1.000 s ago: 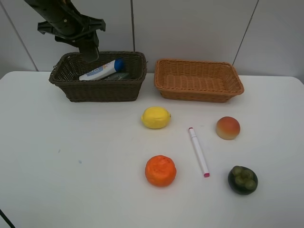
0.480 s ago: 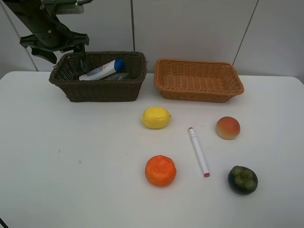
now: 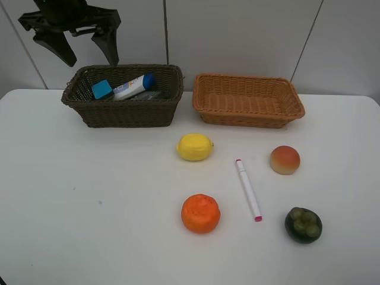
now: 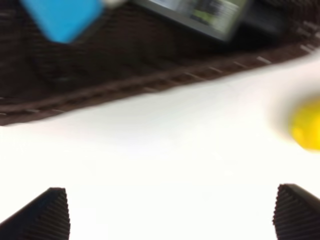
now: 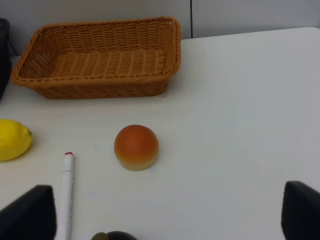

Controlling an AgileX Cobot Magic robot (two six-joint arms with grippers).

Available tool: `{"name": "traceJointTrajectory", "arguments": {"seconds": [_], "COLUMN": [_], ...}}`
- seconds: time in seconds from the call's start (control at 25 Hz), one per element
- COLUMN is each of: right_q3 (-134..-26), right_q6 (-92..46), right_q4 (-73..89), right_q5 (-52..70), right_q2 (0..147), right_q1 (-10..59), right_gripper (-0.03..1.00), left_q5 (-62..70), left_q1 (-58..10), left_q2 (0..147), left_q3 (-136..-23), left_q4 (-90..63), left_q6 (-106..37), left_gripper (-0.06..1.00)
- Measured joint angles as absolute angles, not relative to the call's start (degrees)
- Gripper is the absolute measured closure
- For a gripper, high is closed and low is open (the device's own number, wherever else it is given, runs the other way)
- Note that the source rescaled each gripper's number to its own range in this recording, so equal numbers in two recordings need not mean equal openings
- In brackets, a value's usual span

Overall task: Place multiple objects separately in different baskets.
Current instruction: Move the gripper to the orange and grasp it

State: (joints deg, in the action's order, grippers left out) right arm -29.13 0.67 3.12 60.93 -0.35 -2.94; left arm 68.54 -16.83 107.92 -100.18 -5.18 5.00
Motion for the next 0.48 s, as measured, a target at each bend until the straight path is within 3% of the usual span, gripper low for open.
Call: {"name": "traceJointTrajectory", "arguments": {"seconds": [0.48], "right_q3": [-29.1], "right_q6": [0.7], "right_q4": [3.1], "right_q5": [60.9], "right_q2": [-0.4], "right_q1": [-2.9], "right_gripper": [-0.03], "left_q5": [68.7], "left_q1": [-42.3], "left_q2": [108.1], "left_q3": [-99.7], "left_q4": [-5.7], "left_q6": [2.4], "left_gripper": [-0.06]}}
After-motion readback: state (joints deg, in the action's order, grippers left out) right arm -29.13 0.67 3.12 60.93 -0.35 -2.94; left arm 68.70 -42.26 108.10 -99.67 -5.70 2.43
